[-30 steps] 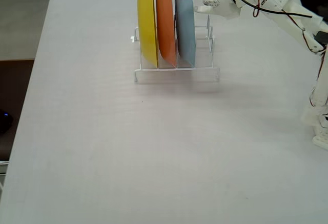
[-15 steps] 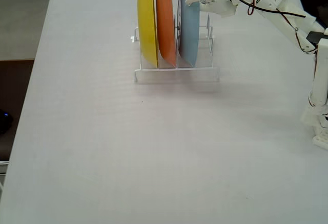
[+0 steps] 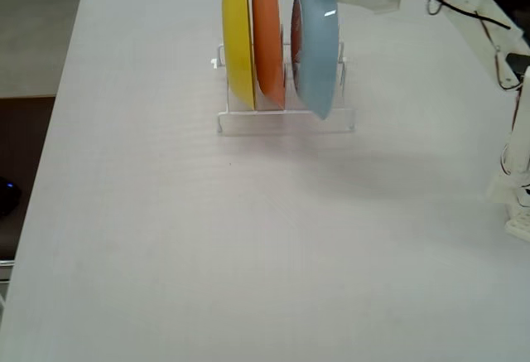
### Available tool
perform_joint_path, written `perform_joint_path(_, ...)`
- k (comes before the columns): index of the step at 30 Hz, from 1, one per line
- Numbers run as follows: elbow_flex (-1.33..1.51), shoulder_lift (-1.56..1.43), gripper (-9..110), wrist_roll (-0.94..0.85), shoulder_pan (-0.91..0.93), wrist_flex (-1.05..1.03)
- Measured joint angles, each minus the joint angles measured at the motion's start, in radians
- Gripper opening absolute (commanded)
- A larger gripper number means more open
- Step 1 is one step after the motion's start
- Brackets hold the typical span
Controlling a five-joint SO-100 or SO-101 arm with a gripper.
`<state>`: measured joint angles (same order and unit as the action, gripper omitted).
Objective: Would you please take all the plates for me?
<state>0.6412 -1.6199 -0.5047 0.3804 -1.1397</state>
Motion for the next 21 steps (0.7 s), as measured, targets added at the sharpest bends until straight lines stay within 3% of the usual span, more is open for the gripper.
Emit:
perform_joint_path(8, 0.003, -0.258, -1, 0.000, -0.120, -0.006)
perform_joint_path(21, 0.153, -0.560, -1, 0.153, -0.437, 0.003)
